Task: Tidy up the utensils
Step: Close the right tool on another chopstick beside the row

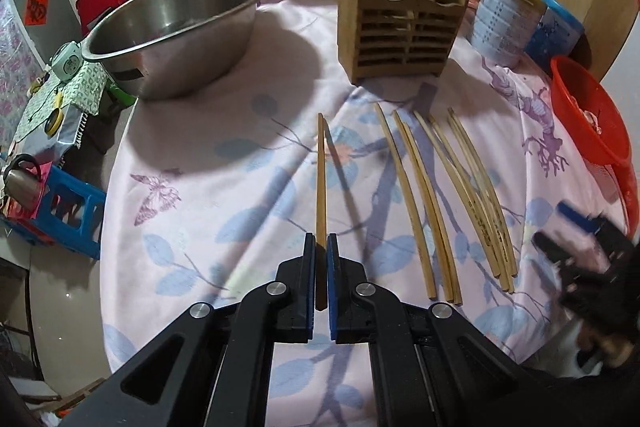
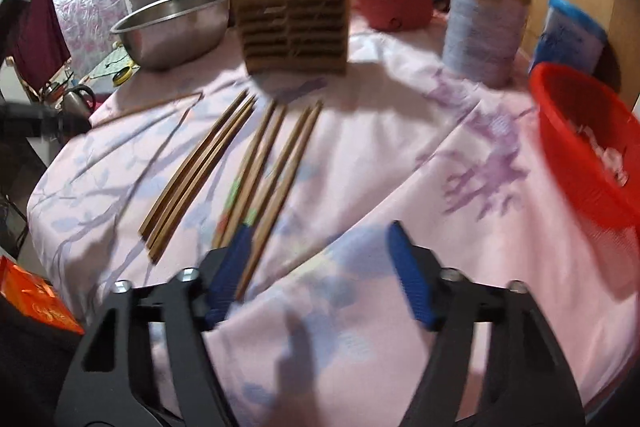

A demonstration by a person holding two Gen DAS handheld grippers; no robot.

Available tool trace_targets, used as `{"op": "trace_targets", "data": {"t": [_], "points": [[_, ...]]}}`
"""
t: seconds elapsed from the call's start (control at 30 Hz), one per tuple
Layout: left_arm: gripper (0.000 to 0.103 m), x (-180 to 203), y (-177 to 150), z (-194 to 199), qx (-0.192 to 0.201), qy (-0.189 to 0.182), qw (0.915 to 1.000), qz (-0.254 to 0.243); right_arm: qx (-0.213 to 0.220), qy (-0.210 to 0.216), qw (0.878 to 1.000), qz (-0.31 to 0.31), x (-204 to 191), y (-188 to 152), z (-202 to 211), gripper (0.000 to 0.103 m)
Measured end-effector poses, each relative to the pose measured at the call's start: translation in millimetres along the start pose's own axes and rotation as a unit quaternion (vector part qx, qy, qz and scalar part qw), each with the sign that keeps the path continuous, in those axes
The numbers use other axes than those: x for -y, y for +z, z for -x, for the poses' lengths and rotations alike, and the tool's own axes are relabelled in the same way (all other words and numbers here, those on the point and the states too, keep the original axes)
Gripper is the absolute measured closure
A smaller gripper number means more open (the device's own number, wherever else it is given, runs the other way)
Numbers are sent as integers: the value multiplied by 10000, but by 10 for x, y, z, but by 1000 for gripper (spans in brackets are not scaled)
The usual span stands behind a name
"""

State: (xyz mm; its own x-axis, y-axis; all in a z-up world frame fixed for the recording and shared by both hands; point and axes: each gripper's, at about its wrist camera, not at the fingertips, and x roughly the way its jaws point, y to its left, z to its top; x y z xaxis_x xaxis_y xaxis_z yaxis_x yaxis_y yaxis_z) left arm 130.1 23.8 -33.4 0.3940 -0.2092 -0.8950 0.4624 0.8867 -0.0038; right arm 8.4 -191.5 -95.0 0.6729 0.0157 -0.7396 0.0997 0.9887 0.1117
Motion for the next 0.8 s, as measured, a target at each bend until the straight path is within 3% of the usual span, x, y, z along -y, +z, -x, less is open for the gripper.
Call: {"op": "trace_targets", "data": {"t": [0.23,0.43,0.57,0.67,0.8], "points": [[97,-144,108,15,-128,-181,9997,-92,151,-201,9996,-128,-199,-175,-34,67],[97,-126,152,2,-193,-173,9992,-293,293,-250,9991,-171,-336,-288,-68,70],[97,-86,151,-22,-236,-162,9990,-342,418,-546,9976,-88,-299,-311,-43,72],[97,-60,146,-32,-243,-163,9991,-293,378,-451,9976,-377,-100,-292,-8,72],[97,-26,132,-51,-241,-163,9995,-124,401,-150,9990,-145,-82,-258,42,71]]}}
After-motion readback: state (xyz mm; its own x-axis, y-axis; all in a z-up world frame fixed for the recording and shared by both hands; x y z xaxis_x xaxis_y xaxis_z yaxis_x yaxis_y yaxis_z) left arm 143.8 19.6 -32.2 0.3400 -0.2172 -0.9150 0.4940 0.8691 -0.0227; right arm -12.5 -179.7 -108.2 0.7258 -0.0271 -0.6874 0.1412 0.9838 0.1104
